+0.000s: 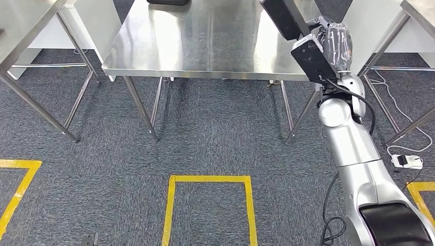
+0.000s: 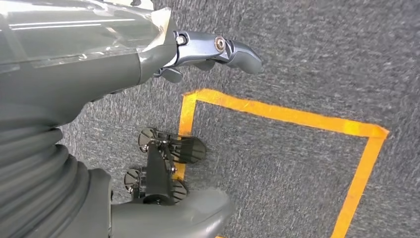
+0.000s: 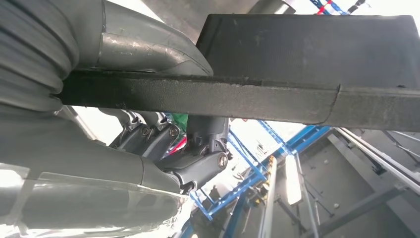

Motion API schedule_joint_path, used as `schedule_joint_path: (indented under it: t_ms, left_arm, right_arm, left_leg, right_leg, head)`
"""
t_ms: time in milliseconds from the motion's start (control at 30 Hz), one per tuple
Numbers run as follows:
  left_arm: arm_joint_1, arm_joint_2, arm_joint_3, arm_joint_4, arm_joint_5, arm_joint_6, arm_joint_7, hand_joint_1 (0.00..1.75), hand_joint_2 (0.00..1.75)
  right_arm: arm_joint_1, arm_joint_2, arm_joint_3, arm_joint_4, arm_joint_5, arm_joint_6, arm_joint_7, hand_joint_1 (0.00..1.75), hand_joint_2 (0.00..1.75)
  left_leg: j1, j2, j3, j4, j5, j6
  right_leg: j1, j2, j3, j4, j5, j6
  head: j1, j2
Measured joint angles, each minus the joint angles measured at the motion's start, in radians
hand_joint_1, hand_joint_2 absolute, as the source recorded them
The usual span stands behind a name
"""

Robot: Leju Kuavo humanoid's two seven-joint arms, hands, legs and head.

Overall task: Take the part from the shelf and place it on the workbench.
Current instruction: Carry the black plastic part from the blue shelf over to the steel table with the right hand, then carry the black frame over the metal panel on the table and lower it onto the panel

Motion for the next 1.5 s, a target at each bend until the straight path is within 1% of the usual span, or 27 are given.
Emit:
schedule_joint_path:
  t_ms: [33,100,167,200,267,300,333,400,467,533,633,667,700,733,800,833,933,1000,1067,1133,1167,1200,1233,1300,1333,1400,1500]
  left_arm:
    - [-0.001,0.0,-0.001,0.0,0.0,0.0,-0.001,0.0,1.75]
    - [-0.005,0.0,-0.002,0.0,0.0,0.0,-0.001,0.0,1.75]
    - [-0.005,0.0,-0.003,0.0,0.0,0.0,-0.001,0.0,1.75]
    - [-0.005,0.0,-0.003,0.0,0.0,0.0,-0.001,0.0,1.75]
    - [-0.004,-0.001,-0.003,0.0,0.0,0.0,-0.001,0.0,1.75]
    - [-0.005,0.001,-0.003,0.0,0.0,0.0,-0.001,0.0,1.75]
    - [-0.004,0.003,-0.003,0.0,0.0,0.001,-0.001,0.0,1.75]
    - [-0.003,0.006,-0.003,0.0,0.0,0.001,0.0,0.0,1.75]
    - [-0.001,0.005,-0.003,0.0,0.0,0.001,0.0,0.0,1.75]
    - [0.0,0.006,-0.003,0.0,0.0,0.002,0.0,0.0,1.75]
    - [0.001,0.005,-0.003,0.0,0.0,0.002,0.001,0.0,1.75]
    - [0.002,0.004,-0.003,0.0,0.0,0.002,0.001,0.0,1.75]
    - [0.003,0.004,-0.003,0.0,-0.001,0.002,0.001,0.0,1.75]
    - [0.004,0.004,-0.003,0.0,-0.001,0.002,0.001,0.0,1.75]
    - [0.004,0.005,-0.003,0.0,-0.001,0.002,0.001,0.0,1.75]
    - [0.003,0.005,-0.003,0.0,-0.001,0.002,0.001,0.0,1.75]
    - [0.003,0.007,-0.003,0.0,-0.001,0.002,0.002,0.0,1.75]
    - [0.003,0.006,-0.003,0.0,-0.001,0.002,0.002,0.0,1.75]
    - [0.001,0.003,-0.003,0.0,-0.001,0.003,0.002,0.0,1.75]
    - [0.0,0.002,-0.002,0.0,-0.001,0.003,0.002,0.0,1.75]
    - [0.001,0.001,-0.002,0.0,-0.001,0.003,0.002,0.0,1.75]
    - [0.001,0.0,-0.002,0.0,-0.001,0.003,0.002,0.0,1.75]
    - [0.001,-0.001,-0.002,0.0,-0.001,0.003,0.002,0.0,1.75]
    - [0.001,-0.002,-0.002,0.0,-0.001,0.003,0.003,0.0,1.75]
    - [0.001,-0.002,-0.002,0.0,-0.001,0.003,0.003,0.0,1.75]
    - [0.001,-0.001,-0.002,0.0,-0.001,0.003,0.005,0.0,1.75]
    - [0.001,-0.001,-0.003,0.0,-0.001,0.001,0.008,0.0,1.75]
  right_arm:
    - [-0.003,-0.002,0.0,0.001,-0.001,-0.001,-0.002,1.75,1.75]
    - [-0.005,-0.008,0.002,0.006,-0.004,-0.003,-0.005,1.75,1.75]
    - [-0.002,-0.012,0.002,0.013,-0.005,-0.003,-0.006,1.75,1.75]
    - [0.0,-0.013,0.003,0.016,-0.005,-0.003,-0.006,1.75,1.75]
    - [0.0,-0.014,0.003,0.021,-0.006,-0.004,-0.007,1.75,1.75]
    - [-0.001,-0.015,0.003,0.023,-0.008,-0.005,-0.008,1.75,1.75]
    - [-0.001,-0.015,0.004,0.025,-0.01,-0.006,-0.009,1.75,1.75]
    - [0.002,-0.014,0.006,0.029,-0.013,-0.008,-0.01,1.75,1.75]
    - [0.005,-0.013,0.007,0.03,-0.014,-0.01,-0.01,1.75,1.75]
    - [0.004,-0.013,0.008,0.03,-0.014,-0.011,-0.011,1.75,1.75]
    - [0.005,-0.012,0.009,0.03,-0.015,-0.011,-0.011,1.75,1.75]
    - [0.007,-0.012,0.009,0.031,-0.015,-0.011,-0.011,1.75,1.75]
    - [0.009,-0.012,0.009,0.031,-0.015,-0.011,-0.011,1.75,1.75]
    - [0.009,-0.012,0.01,0.031,-0.015,-0.011,-0.011,1.75,1.75]
    - [0.007,-0.013,0.011,0.031,-0.016,-0.011,-0.011,1.75,1.75]
    - [0.004,-0.013,0.011,0.031,-0.017,-0.011,-0.011,1.75,1.75]
    - [-0.001,-0.016,0.011,0.031,-0.019,-0.01,-0.011,1.75,1.75]
    - [-0.002,-0.018,0.01,0.031,-0.019,-0.009,-0.011,1.75,1.75]
    - [-0.005,-0.022,0.01,0.031,-0.02,-0.009,-0.011,1.75,1.75]
    - [-0.005,-0.027,0.01,0.033,-0.02,-0.008,-0.011,1.75,1.75]
    - [-0.003,-0.029,0.01,0.035,-0.02,-0.008,-0.011,1.75,1.75]
    - [0.0,-0.03,0.01,0.036,-0.02,-0.008,-0.011,1.75,1.75]
    - [0.001,-0.031,0.01,0.037,-0.02,-0.008,-0.011,1.75,1.75]
    - [0.0,-0.032,0.01,0.038,-0.02,-0.008,-0.011,1.75,1.75]
    - [-0.001,-0.032,0.011,0.039,-0.02,-0.007,-0.011,1.75,1.75]
    - [-0.002,-0.032,0.012,0.041,-0.02,-0.007,-0.012,1.75,1.75]
    - [-0.005,-0.031,0.014,0.047,-0.021,-0.008,-0.017,1.75,1.75]
  left_leg:
    - [0.005,0.0,0.01,-0.01,0.004,0.004]
    - [0.008,-0.002,0.017,-0.017,0.005,0.007]
    - [0.01,-0.009,0.019,-0.015,0.001,0.003]
    - [0.012,-0.012,0.019,-0.012,-0.002,-0.001]
    - [0.02,-0.02,0.018,0.003,-0.013,-0.017]
    - [0.021,-0.023,0.014,0.016,-0.023,-0.028]
    - [0.021,-0.026,0.01,0.028,-0.031,-0.039]
    - [0.02,-0.029,0.003,0.042,-0.041,-0.051]
    - [0.024,-0.027,0.001,0.046,-0.045,-0.056]
    - [0.027,-0.013,-0.019,0.093,-0.072,-0.063]
    - [0.028,0.003,-0.125,0.285,-0.149,-0.069]
    - [0.027,0.003,-0.155,0.328,-0.154,-0.067]
    - [0.026,0.003,-0.167,0.333,-0.14,-0.062]
    - [0.025,0.003,-0.158,0.297,-0.107,-0.054]
    - [0.017,0.004,-0.101,0.166,-0.03,-0.032]
    - [0.011,0.006,-0.074,0.11,-0.009,-0.022]
    - [0.0,0.007,-0.049,0.06,-0.009,-0.009]
    - [0.005,0.006,-0.032,0.04,-0.007,-0.005]
    - [0.01,0.004,-0.012,0.018,-0.002,0.0]
    - [0.009,-0.001,-0.005,0.016,-0.004,0.004]
    - [0.009,-0.003,-0.004,0.016,-0.008,0.004]
    - [0.009,-0.007,-0.001,0.017,-0.011,0.002]
    - [0.009,-0.009,0.002,0.018,-0.015,0.0]
    - [0.009,-0.014,0.007,0.027,-0.027,-0.008]
    - [0.007,-0.017,0.007,0.035,-0.036,-0.015]
    - [0.003,-0.019,0.004,0.046,-0.048,-0.025]
    - [0.005,-0.017,-0.001,0.055,-0.06,-0.035]
  right_leg:
    - [0.001,0.01,-0.02,0.041,-0.017,-0.003]
    - [-0.003,0.031,-0.091,0.176,-0.066,-0.009]
    - [-0.009,0.038,-0.155,0.272,-0.086,-0.002]
    - [-0.014,0.038,-0.159,0.264,-0.073,0.009]
    - [-0.027,0.037,-0.111,0.142,-0.01,0.035]
    - [-0.03,0.038,-0.08,0.08,0.018,0.044]
    - [-0.031,0.039,-0.06,0.039,0.034,0.044]
    - [-0.026,0.041,-0.053,0.029,0.036,0.028]
    - [-0.027,0.041,-0.054,0.032,0.034,0.012]
    - [-0.028,0.041,-0.051,0.032,0.031,0.0]
    - [-0.02,0.041,-0.047,0.032,0.025,-0.013]
    - [-0.016,0.041,-0.045,0.033,0.022,-0.016]
    - [-0.013,0.041,-0.042,0.033,0.02,-0.02]
    - [-0.009,0.041,-0.037,0.033,0.016,-0.023]
    - [-0.003,0.041,-0.024,0.031,0.007,-0.027]
    - [0.0,0.041,-0.02,0.031,0.003,-0.026]
    - [0.002,0.04,-0.016,0.025,-0.004,-0.014]
    - [0.004,0.038,-0.018,0.033,-0.014,-0.007]
    - [0.005,0.038,-0.055,0.108,-0.044,-0.007]
    - [0.003,0.04,-0.133,0.24,-0.084,-0.008]
    - [0.002,0.04,-0.168,0.287,-0.092,-0.004]
    - [0.0,0.04,-0.186,0.299,-0.083,0.004]
    - [-0.001,0.04,-0.185,0.275,-0.061,0.013]
    - [-0.008,0.039,-0.135,0.138,0.013,0.032]
    - [-0.01,0.04,-0.108,0.079,0.041,0.033]
    - [-0.01,0.04,-0.083,0.025,0.061,0.019]
    - [-0.012,0.042,-0.079,0.024,0.059,-0.005]
  head:
    - [0.001,0.0]
    - [0.003,0.0]
    - [0.005,0.0]
    - [0.005,0.0]
    - [0.006,0.0]
    - [0.007,0.0]
    - [0.008,0.0]
    - [0.008,0.0]
    - [0.005,0.0]
    - [0.003,0.0]
    - [0.002,0.0]
    - [0.002,0.0]
    - [0.002,0.0]
    - [0.002,0.0]
    - [0.003,0.0]
    - [0.003,0.0]
    - [0.003,0.0]
    - [0.004,0.0]
    - [0.006,0.0]
    - [0.009,0.0]
    - [0.011,0.0]
    - [0.011,0.0]
    - [0.011,0.0]
    - [0.013,0.0]
    - [0.013,0.0]
    - [0.013,0.0]
    - [0.01,0.0]
